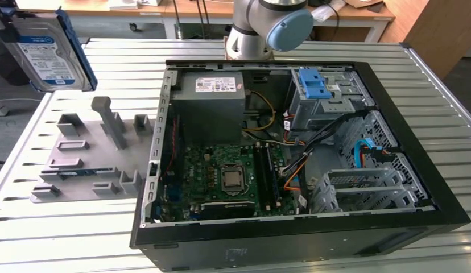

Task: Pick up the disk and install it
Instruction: 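Pick up the disk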

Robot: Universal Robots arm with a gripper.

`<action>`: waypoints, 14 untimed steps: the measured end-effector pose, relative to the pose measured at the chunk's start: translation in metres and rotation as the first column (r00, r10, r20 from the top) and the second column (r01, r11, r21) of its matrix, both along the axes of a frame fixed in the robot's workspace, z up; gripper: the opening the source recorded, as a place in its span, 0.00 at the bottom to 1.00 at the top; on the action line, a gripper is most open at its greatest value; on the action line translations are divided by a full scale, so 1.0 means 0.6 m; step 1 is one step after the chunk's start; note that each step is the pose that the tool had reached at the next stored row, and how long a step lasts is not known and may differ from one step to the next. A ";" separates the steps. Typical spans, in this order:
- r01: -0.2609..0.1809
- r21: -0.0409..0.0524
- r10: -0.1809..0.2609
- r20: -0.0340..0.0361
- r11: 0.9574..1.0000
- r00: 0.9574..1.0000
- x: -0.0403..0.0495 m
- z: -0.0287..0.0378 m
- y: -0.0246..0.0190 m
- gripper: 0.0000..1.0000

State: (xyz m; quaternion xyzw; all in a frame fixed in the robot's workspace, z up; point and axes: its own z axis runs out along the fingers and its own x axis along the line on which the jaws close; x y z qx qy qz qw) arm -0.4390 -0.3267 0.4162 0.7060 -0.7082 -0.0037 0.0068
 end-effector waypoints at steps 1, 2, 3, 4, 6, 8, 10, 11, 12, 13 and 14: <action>0.000 0.000 0.000 0.000 1.000 1.000 0.000 0.001 0.0000 0.36; 0.000 0.000 0.000 0.000 1.000 1.000 0.000 0.002 0.0000 0.36; 0.000 0.000 0.000 0.000 1.000 1.000 0.000 0.004 0.0000 0.36; 0.000 0.000 0.000 0.000 1.000 1.000 0.000 0.007 0.0001 0.36; 0.000 0.000 0.000 0.000 1.000 1.000 0.000 0.014 0.0000 0.36; 0.000 0.000 0.000 0.000 1.000 1.000 0.000 0.020 0.0000 0.36; 0.000 0.000 0.000 0.000 1.000 1.000 0.000 0.027 0.0000 0.36; 0.000 0.000 0.000 0.000 1.000 1.000 0.000 0.030 0.0000 0.36; 0.000 0.000 0.000 0.000 1.000 1.000 0.000 0.032 0.0000 0.36; 0.000 0.000 0.000 0.000 1.000 1.000 0.000 0.035 0.0000 0.36; 0.000 0.000 0.000 0.000 1.000 1.000 0.000 0.038 0.0000 0.36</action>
